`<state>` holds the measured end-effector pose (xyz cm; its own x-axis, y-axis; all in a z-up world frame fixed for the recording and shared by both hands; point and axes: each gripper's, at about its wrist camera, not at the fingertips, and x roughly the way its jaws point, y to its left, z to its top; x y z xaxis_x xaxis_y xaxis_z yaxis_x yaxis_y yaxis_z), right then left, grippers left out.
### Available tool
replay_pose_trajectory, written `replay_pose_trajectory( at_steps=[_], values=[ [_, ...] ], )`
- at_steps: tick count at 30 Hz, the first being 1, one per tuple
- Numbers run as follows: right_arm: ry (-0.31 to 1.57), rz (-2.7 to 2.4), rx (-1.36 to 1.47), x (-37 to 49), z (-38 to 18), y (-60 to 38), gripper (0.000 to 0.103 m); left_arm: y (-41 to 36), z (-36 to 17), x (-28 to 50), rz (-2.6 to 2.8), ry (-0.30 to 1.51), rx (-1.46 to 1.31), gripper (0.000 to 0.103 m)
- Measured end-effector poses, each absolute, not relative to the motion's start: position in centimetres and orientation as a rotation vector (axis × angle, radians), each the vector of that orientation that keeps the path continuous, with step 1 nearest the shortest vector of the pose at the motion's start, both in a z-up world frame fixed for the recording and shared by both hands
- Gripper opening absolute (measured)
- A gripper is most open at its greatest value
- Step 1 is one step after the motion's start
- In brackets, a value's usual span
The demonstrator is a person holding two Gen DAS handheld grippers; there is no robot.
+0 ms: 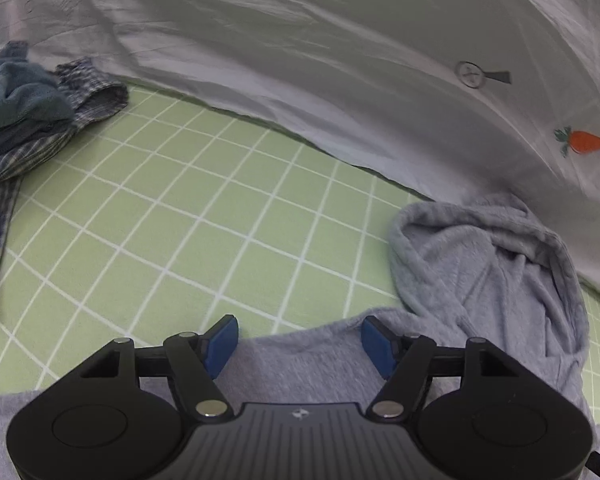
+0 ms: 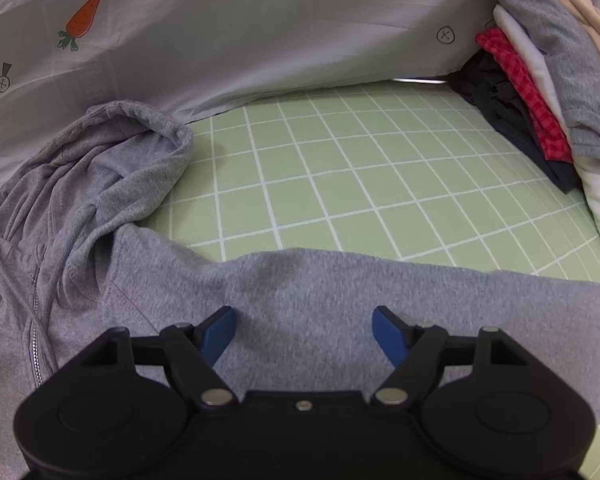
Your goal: Fold clothes
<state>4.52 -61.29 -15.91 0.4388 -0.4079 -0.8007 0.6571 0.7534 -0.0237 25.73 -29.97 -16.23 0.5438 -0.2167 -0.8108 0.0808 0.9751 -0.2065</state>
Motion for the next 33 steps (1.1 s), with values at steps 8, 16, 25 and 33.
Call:
replay_pose_trajectory(
  at_steps=[8,16,25,33],
  values=[
    [0.876,-0.571,0.256,6.6,-16.2,-59.3,0.083,-25.7,-15.2,23.1,-0.086,0.975,-0.188,0.074],
    [0.878,-0.651,0.255,8.9,-17.9,-63.5,0.102,-20.8,-13.6,17.8,-0.053,0.991,-0.148,0.081],
    [0.888,-0.707,0.290,4.7,-15.2,-63.4,0.102,-15.1,-13.5,10.0,0.046,1.033,-0.134,0.084],
    [0.902,-0.646,0.339,-4.2,-13.6,-57.9,0.103,-11.6,-11.7,4.4,0.063,0.954,-0.223,0.095]
  ],
)
